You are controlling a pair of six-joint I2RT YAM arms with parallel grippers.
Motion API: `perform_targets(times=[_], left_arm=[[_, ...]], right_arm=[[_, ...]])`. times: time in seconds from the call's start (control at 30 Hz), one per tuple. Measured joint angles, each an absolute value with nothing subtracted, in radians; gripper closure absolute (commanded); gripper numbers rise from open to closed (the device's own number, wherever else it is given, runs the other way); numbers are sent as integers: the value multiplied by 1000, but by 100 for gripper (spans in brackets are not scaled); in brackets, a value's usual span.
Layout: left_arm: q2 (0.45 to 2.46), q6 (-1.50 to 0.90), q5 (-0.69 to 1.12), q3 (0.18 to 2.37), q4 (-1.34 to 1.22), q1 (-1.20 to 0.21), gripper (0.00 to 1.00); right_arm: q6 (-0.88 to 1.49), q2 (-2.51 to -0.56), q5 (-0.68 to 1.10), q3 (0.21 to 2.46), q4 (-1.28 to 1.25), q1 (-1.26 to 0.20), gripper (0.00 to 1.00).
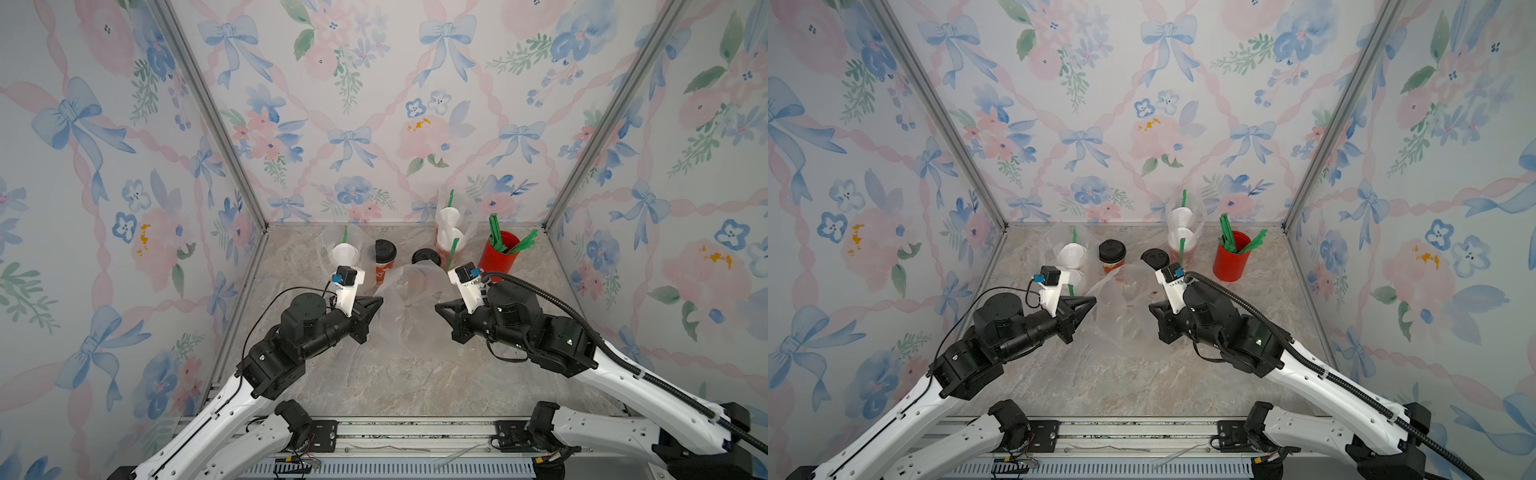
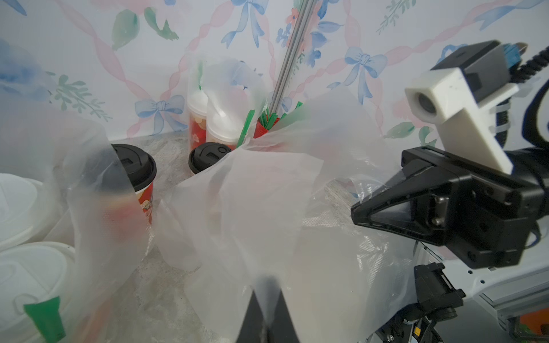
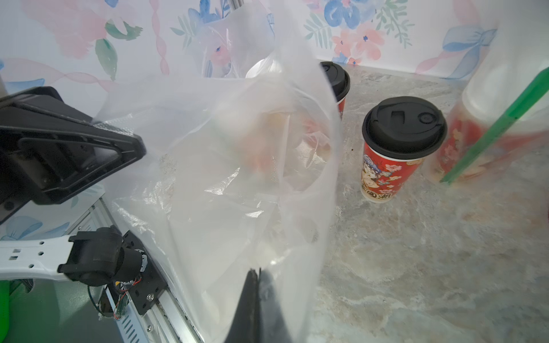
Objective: Pack milk tea into plastic carrier bags
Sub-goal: Adjust the plastic carrier bag at the center of the board.
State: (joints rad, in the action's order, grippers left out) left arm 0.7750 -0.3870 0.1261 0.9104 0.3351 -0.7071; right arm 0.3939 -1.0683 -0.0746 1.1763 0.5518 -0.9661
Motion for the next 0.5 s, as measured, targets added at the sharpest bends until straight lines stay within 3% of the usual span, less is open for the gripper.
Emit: perform_targets(times=[0.23,0.5], left_arm=[[950,-491,97,1063,529,-707,100],[1080,-545,75,1102,696,-652,100]], right_arm=[[485,-1243,-46,1343,662,-968,100],[562,-1345,-1,1357,702,-962,100]])
